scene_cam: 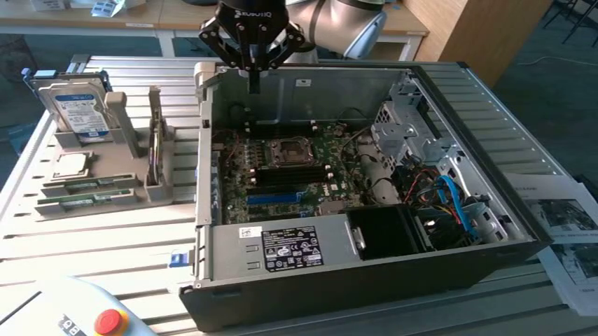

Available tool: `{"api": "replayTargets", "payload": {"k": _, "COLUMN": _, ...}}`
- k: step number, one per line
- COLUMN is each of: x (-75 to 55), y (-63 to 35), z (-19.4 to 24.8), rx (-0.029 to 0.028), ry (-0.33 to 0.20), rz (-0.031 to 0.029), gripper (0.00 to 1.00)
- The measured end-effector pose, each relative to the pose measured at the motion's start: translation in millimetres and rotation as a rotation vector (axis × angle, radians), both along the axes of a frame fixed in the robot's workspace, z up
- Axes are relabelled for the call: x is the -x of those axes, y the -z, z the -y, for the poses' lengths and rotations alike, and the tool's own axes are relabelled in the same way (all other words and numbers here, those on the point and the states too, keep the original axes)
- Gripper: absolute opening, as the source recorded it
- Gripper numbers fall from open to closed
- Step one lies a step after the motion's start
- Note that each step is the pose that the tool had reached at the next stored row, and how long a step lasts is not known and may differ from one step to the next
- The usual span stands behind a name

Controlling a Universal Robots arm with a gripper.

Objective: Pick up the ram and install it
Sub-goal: 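Reach for the ram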

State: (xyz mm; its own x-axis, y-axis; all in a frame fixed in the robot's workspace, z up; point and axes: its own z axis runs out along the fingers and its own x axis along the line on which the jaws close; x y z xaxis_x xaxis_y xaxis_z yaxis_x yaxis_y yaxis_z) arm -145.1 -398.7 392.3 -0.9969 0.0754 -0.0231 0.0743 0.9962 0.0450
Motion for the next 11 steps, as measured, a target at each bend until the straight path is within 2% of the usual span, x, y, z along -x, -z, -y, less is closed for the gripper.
{"api": "replayTargets", "payload": {"k": 11, "x": 23.5, "y": 0.8, "z": -0.1, "rx": 0.0000, "ry": 0.000, "rz": -0.0002, "gripper": 0.10}}
